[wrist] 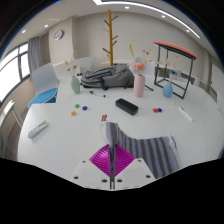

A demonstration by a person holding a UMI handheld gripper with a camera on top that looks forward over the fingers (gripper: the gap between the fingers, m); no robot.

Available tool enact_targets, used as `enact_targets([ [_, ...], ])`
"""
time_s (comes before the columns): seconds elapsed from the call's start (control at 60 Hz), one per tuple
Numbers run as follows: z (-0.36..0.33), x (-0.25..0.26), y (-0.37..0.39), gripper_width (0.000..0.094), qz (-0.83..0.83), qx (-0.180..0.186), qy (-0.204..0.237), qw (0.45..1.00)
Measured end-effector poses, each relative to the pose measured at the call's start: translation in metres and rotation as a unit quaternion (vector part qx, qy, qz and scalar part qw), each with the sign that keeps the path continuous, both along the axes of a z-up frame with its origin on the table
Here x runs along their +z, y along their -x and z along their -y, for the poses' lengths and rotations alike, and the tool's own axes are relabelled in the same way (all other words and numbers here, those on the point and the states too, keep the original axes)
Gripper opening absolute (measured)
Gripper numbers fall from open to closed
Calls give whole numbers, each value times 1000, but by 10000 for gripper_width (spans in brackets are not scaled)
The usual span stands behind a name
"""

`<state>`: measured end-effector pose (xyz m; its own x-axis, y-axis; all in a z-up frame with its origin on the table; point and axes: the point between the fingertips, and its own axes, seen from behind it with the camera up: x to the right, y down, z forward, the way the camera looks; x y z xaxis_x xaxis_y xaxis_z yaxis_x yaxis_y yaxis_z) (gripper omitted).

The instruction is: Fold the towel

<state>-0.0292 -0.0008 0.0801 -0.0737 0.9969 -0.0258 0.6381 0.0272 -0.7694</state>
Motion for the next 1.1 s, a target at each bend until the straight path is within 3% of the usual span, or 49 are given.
enact_targets([
  [0.133,-76,29,5,28,-12,-34,-17,999],
  [0.25,-135,19,8,29,-4,-64,-28,998],
  [0.433,-190,-15,6,41,14,-67,-51,996],
  [0.467,-193,-25,5,131,21,-62,-53,996],
  [0.483,-197,-30,3,220,27,-63,-55,996],
  [0.5,-199,-34,1,351,34,-65,-58,996],
  [0.55,-204,-38,-8,873,47,-67,-71,994],
  [0.6,-206,-29,-14,782,43,-64,-81,994],
  [0.667,-196,-8,-28,866,37,-52,-75,995],
  [0.783,-163,49,-61,851,27,-17,-59,998],
  [0.95,-130,151,-97,849,1,-18,-45,999],
  [1.1,-116,209,-124,850,-28,-23,-38,999],
])
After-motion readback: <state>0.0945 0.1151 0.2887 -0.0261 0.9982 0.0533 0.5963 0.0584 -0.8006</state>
